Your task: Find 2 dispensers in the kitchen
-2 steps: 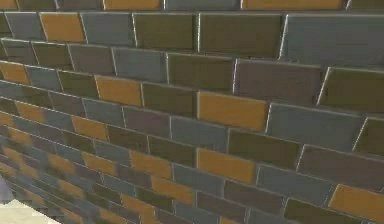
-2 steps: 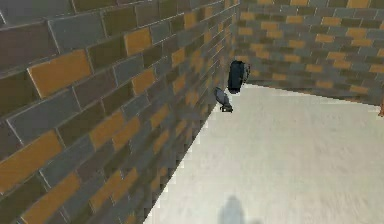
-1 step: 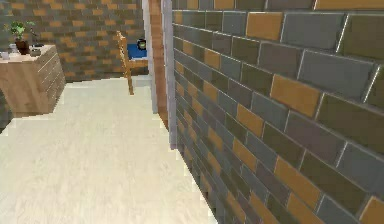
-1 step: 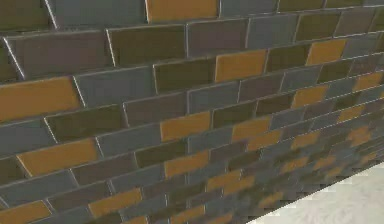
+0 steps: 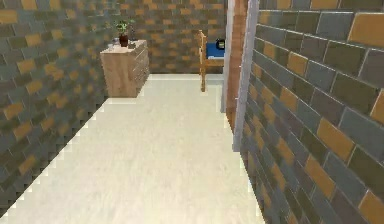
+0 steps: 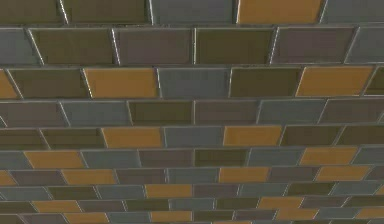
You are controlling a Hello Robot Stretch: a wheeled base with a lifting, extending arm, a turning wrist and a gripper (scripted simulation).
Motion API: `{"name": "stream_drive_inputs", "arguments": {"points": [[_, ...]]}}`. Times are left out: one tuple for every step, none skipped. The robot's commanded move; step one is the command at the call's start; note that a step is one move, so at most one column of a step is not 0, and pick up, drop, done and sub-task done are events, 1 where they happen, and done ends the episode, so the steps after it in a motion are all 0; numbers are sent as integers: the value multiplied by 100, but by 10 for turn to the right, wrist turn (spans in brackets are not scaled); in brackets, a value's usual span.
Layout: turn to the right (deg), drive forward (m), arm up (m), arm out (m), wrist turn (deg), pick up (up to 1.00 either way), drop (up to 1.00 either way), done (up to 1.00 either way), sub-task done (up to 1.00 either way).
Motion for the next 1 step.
{"name": "stream_drive_inputs", "arguments": {"points": [[0, 100, 0, 0, 0, 0, 0, 0, 0]]}}
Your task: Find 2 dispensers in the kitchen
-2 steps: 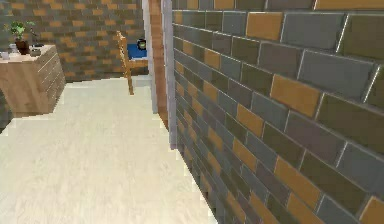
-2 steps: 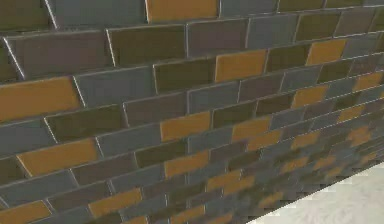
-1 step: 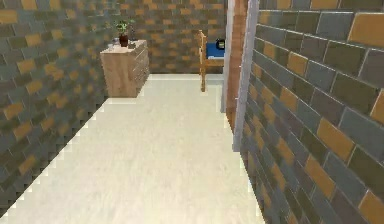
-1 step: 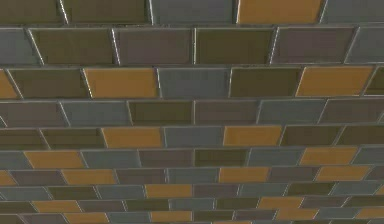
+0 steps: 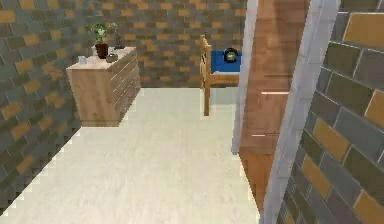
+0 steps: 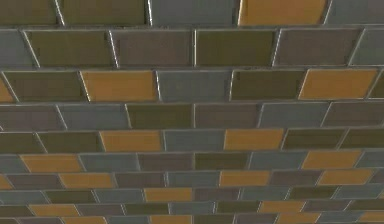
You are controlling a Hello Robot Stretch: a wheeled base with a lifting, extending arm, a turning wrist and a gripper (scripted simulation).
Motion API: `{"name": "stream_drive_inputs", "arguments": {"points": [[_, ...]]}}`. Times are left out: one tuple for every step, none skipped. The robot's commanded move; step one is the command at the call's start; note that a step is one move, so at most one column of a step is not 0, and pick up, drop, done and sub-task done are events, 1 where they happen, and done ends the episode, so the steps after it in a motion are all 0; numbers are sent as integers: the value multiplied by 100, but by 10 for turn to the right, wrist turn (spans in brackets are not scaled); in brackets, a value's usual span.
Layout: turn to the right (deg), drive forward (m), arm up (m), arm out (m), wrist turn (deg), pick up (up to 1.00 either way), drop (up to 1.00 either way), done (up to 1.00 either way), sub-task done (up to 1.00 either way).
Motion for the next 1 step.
{"name": "stream_drive_inputs", "arguments": {"points": [[0, 100, 0, 0, 0, 0, 0, 0, 0]]}}
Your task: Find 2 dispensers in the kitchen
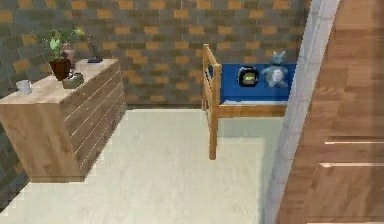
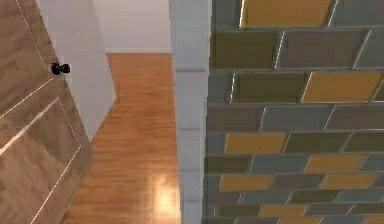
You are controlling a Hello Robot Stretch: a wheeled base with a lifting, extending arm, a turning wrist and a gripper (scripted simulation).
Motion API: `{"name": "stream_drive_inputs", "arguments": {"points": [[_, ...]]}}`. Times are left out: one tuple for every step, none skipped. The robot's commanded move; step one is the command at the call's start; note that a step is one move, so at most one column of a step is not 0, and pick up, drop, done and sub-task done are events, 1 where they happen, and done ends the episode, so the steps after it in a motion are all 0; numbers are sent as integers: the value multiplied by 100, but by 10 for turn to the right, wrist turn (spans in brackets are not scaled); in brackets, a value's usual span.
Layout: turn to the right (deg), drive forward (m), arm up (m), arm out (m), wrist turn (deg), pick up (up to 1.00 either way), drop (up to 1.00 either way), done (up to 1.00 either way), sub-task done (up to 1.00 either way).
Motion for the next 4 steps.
{"name": "stream_drive_inputs", "arguments": {"points": [[-60, 0, 0, 0, 0, 0, 0, 0, 0], [0, 20, 0, 0, 0, 0, 0, 0, 0], [240, 0, 0, 0, 0, 0, 0, 0, 0], [0, 35, 0, 0, 0, 0, 0, 0, 0]]}}
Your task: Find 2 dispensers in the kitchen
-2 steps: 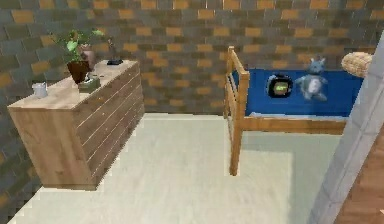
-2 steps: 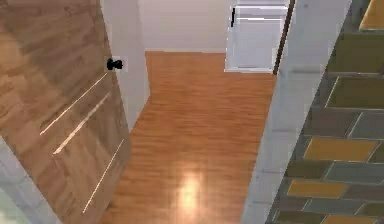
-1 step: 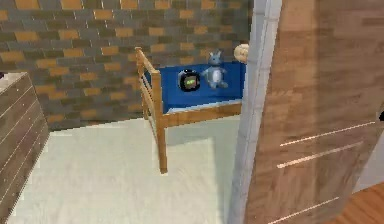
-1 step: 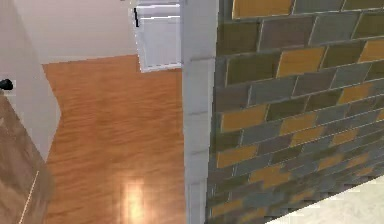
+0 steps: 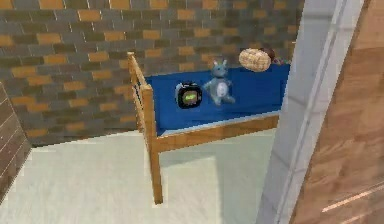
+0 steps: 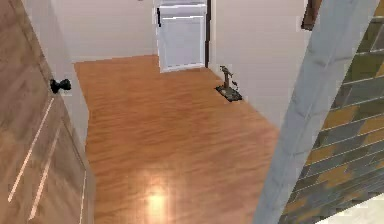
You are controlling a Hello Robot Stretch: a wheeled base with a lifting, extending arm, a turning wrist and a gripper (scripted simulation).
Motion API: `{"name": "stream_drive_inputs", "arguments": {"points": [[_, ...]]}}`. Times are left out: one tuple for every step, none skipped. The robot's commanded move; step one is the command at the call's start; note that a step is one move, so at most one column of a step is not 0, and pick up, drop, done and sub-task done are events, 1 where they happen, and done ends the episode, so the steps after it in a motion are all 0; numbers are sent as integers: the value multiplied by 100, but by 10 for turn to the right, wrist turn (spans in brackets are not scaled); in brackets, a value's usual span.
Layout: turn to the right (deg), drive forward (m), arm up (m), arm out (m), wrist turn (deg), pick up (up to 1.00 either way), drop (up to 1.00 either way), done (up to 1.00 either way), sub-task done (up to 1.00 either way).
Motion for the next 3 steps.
{"name": "stream_drive_inputs", "arguments": {"points": [[450, 0, 0, 0, 0, 0, 0, 0, 0], [300, 0, 0, 0, 0, 0, 0, 0, 0], [0, 100, 0, 0, 0, 0, 0, 0, 0]]}}
